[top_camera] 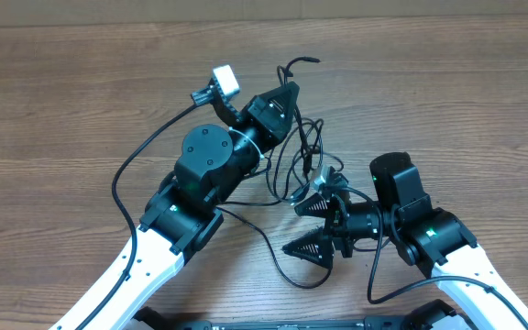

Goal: Untangle cables

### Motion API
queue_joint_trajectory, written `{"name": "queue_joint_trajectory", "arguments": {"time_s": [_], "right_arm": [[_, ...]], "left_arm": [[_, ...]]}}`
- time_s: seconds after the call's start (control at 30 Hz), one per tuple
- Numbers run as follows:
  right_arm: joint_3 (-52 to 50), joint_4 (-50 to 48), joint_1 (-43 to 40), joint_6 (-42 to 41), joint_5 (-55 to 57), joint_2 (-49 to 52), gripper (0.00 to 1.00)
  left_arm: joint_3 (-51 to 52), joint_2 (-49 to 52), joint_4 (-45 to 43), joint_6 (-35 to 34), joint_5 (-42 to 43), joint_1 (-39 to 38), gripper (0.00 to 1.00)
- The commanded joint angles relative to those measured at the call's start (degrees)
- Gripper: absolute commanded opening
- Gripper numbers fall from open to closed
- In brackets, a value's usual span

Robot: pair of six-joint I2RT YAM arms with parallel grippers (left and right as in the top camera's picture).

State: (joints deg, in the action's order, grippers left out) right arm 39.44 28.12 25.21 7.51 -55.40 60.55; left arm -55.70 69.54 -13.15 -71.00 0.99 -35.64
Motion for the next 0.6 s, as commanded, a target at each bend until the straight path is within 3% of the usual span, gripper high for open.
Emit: {"name": "queue_joint_trajectory", "arguments": {"time_s": [0.0, 0.3, 0.5, 0.57], "right_arm": [[1.77, 1.09, 0.35, -0.04, 3.32, 0.02, 1.0], [1.77, 2.19, 0.35, -0.07, 6.54, 0.02, 1.0], [1.77, 0.85, 0.26, -0.83, 7.04, 0.02, 1.0], [1.77, -1.31, 0.17, -7.43, 13.75, 0.02, 1.0]], "left_arm": [[-1.05, 0.17, -0.68, -5.75, -1.99, 0.81, 0.04], [-1.05, 0.17, -0.11, -6.95, -0.96, 2.95, 0.04], [-1.05, 0.2, 5.77, 0.59, -0.81, 3.06, 0.04], [-1.05, 0.2, 7.39, 3.15, 1.11, 3.06, 0.04]]}}
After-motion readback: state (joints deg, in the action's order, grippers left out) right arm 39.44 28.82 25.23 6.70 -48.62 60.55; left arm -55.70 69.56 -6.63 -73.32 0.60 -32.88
